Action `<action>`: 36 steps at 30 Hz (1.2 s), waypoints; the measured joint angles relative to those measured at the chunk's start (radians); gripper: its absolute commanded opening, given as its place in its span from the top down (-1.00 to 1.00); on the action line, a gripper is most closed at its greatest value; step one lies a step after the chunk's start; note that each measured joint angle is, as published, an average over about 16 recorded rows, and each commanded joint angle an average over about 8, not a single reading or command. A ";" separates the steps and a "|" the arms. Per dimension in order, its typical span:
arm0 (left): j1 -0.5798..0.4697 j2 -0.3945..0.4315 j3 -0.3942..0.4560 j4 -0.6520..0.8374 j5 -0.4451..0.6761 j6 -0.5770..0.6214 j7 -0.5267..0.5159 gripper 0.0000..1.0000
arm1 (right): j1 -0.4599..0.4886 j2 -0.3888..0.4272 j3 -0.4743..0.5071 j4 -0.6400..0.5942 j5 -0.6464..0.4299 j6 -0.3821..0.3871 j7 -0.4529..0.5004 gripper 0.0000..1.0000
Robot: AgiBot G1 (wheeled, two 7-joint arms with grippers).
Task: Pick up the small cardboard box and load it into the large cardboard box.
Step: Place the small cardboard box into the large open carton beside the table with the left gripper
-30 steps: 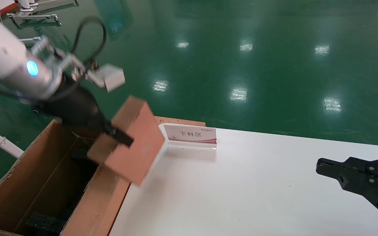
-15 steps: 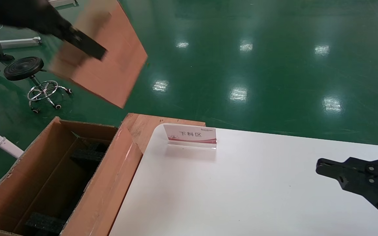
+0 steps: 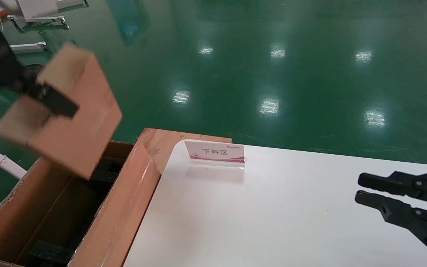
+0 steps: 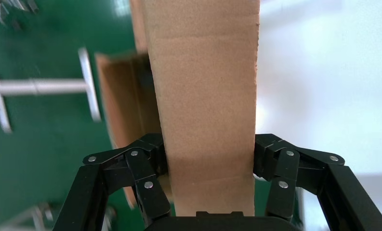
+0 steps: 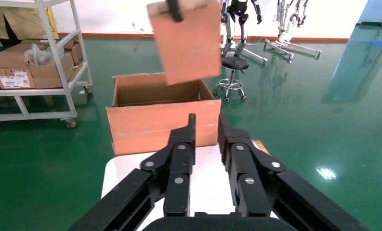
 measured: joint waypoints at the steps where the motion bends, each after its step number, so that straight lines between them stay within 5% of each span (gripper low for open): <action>1: -0.001 0.005 0.020 -0.001 -0.013 -0.001 -0.009 1.00 | 0.000 0.000 0.000 0.000 0.000 0.000 0.000 -1.00; 16: -0.002 -0.008 0.182 -0.011 -0.067 -0.012 -0.072 1.00 | 0.000 0.000 -0.001 0.000 0.001 0.000 0.000 -1.00; 36: 0.014 -0.256 0.176 -0.018 0.038 -0.014 0.007 1.00 | 0.000 0.001 -0.002 0.000 0.001 0.001 -0.001 -1.00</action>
